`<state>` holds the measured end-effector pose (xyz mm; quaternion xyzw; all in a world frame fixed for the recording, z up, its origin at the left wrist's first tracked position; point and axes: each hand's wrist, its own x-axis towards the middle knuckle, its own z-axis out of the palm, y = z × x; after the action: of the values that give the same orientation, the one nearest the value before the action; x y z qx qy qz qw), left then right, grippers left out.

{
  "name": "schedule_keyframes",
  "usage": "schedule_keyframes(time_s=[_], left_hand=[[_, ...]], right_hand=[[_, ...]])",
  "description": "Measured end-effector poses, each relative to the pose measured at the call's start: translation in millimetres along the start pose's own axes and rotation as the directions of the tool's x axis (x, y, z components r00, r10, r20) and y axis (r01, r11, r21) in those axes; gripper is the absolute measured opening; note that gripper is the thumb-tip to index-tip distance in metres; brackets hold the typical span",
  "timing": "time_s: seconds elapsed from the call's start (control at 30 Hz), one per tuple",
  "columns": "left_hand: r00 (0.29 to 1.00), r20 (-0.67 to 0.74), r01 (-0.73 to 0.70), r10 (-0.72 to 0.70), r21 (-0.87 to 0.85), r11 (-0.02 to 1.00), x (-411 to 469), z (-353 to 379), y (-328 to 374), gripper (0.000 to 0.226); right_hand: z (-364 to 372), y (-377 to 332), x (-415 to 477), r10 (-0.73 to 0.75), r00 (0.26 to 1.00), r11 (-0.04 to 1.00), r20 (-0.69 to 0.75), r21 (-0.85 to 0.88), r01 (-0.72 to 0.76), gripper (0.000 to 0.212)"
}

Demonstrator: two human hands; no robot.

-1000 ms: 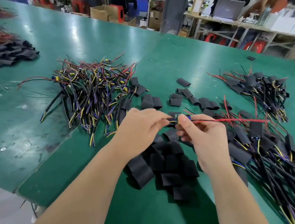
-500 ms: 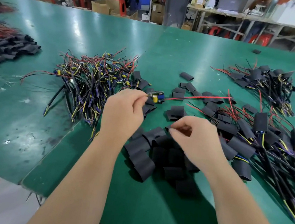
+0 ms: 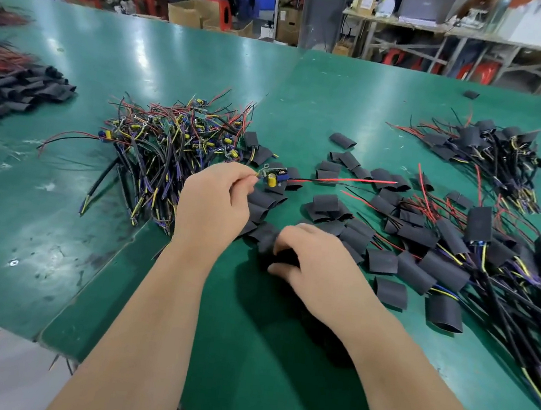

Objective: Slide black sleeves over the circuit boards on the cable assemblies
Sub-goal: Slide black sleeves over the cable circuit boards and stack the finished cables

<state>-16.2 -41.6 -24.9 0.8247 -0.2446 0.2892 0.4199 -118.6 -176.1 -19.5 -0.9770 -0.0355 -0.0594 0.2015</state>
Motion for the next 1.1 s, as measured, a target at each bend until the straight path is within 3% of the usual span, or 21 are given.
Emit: schedule_keyframes(time_s=[0.1,0.23,0.3,0.43,0.5,0.6,0.8,0.87,0.93,1.03,1.1], left_hand=[[0.999,-0.042,0.015,-0.015,0.001,1.0,1.0,-2.7,1.3,0.013],[0.998,-0.053,0.023,-0.023,-0.006,1.0,1.2,-3.8,4.0,0.012],[0.998,-0.05,0.023,-0.023,-0.006,1.0,0.9,-3.5,4.5,0.012],[0.998,-0.052,0.031,-0.031,-0.007,1.0,0.8,-2.8,3.6,0.012],[0.998,-0.054,0.033,-0.033,-0.009,0.999,1.1,-2.7,3.3,0.012],[0.998,-0.054,0.029,-0.03,-0.013,0.999,1.1,-2.6,3.2,0.012],[0.998,-0.06,0.022,-0.023,-0.023,0.999,1.0,-2.6,3.6,0.014],[0.997,-0.068,0.022,-0.024,-0.029,0.999,0.8,-3.3,3.5,0.014],[0.997,-0.073,0.02,-0.022,-0.031,0.999,0.7,-3.7,3.2,0.014],[0.997,-0.073,0.023,-0.025,-0.034,0.999,1.1,-3.2,3.3,0.015],[0.997,-0.077,0.029,-0.031,-0.034,0.999,1.2,-2.7,3.1,0.014]], right_hand=[[-1.6,9.4,1.2,0.082,0.994,0.997,-0.072,0.017,-0.081,0.022],[1.6,16.5,0.5,0.156,0.987,0.986,0.038,0.047,-0.157,0.051],[2.0,17.2,1.8,0.148,0.988,0.988,0.041,0.046,-0.15,0.044],[-0.1,14.9,1.0,0.105,0.977,0.994,-0.184,-0.001,-0.107,0.015],[-2.4,16.7,-0.8,0.116,0.953,0.993,-0.28,-0.003,-0.122,0.025],[-5.6,21.7,-0.6,0.163,0.915,0.981,-0.37,0.163,-0.109,0.045],[-10.0,34.4,0.8,0.278,0.871,0.921,-0.406,0.372,-0.121,0.05],[-15.9,36.4,1.5,0.422,0.826,0.757,-0.374,0.647,-0.094,0.038],[-22.9,39.4,1.4,0.544,0.787,0.412,-0.292,0.91,0.053,0.031],[-35.1,46.2,-1.5,0.604,0.78,-0.037,-0.166,0.971,0.236,0.019],[-40.1,48.0,-3.9,0.592,0.801,-0.302,-0.085,0.899,0.318,0.029]])
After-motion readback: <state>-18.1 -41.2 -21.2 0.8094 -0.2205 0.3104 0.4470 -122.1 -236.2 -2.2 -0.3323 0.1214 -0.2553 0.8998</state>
